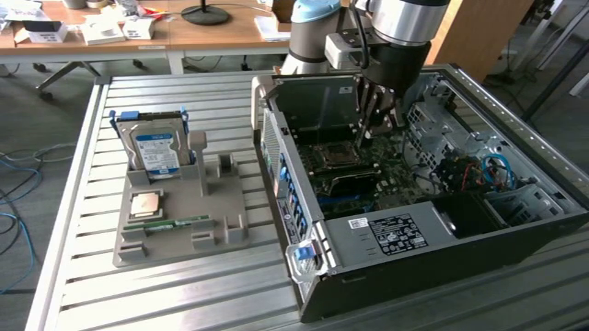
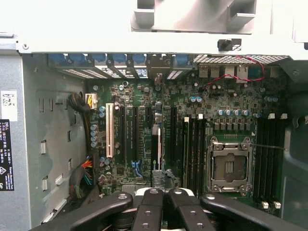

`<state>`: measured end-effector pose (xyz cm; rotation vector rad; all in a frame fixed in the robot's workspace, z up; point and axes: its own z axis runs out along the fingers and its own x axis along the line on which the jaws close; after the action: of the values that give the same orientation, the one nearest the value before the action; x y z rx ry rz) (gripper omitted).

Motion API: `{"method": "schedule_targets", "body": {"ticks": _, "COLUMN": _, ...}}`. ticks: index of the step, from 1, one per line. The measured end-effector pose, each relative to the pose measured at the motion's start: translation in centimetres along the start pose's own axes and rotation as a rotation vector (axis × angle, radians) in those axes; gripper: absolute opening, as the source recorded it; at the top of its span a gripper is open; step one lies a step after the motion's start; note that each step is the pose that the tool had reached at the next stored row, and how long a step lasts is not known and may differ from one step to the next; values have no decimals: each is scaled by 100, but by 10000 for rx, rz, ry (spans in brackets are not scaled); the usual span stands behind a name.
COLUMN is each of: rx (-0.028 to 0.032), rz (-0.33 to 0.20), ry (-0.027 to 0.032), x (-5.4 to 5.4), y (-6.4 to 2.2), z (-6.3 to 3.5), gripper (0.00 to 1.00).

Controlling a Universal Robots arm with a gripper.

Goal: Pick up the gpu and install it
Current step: 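Press down on the gpu until it lock into place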

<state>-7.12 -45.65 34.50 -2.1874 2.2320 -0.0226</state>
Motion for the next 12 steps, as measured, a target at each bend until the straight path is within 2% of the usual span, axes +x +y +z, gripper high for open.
{"method": "schedule_targets", "body": {"ticks": 6, "rx": 1, "rz": 0, "ry": -3, "x": 0, "y": 0, "z": 17, "gripper": 11}}
{"method": "schedule_targets", "body": {"ticks": 12, "rx": 0, "rz": 0, "ry": -3, "x": 0, "y": 2, "z": 96, "gripper": 11}}
